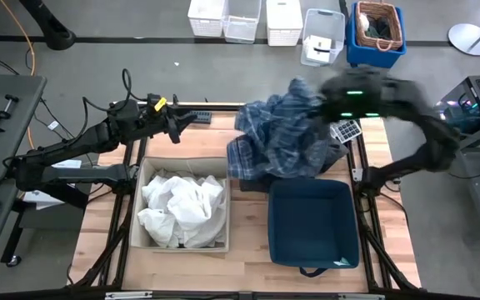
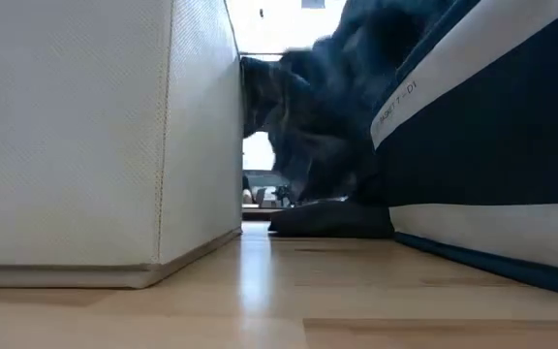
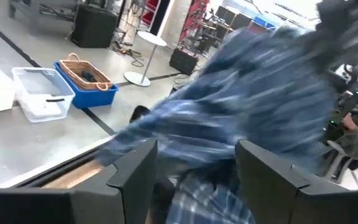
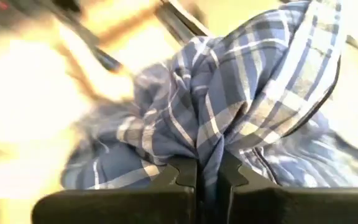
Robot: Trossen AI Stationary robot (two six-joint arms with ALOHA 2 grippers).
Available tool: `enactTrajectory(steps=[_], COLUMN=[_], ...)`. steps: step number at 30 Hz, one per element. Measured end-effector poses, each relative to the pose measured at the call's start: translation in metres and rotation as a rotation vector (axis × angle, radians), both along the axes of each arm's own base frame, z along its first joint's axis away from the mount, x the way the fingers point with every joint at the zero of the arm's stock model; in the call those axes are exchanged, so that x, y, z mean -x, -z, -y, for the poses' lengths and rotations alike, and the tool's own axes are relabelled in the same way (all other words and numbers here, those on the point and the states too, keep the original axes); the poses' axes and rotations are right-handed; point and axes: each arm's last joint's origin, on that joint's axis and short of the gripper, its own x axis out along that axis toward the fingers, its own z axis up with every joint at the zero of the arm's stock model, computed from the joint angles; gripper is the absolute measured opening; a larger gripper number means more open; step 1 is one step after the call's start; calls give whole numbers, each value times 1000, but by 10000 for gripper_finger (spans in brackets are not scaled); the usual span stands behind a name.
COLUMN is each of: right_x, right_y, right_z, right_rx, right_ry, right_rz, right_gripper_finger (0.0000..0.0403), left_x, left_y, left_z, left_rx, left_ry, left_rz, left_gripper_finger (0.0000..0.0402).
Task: Sort clothes
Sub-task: Put the blue checkered polo into the blue laundry bin
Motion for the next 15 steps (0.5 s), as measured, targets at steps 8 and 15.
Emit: enactTrajectory(steps=[8,15], right_x=[102,69], right_y=[-50,18], right_z=[-64,-110], right_rx=[-311,-600], right_ry=[-181,-268], right_rz=[403,37], right_gripper_finger=[1,1], left_x=[1,1], left_y=[0,0], left_z=[-1,-2], left_rx=[-33,-23], left_ry=[-38,-67], left_rz=[-17,-12], left_gripper_finger=[205,205])
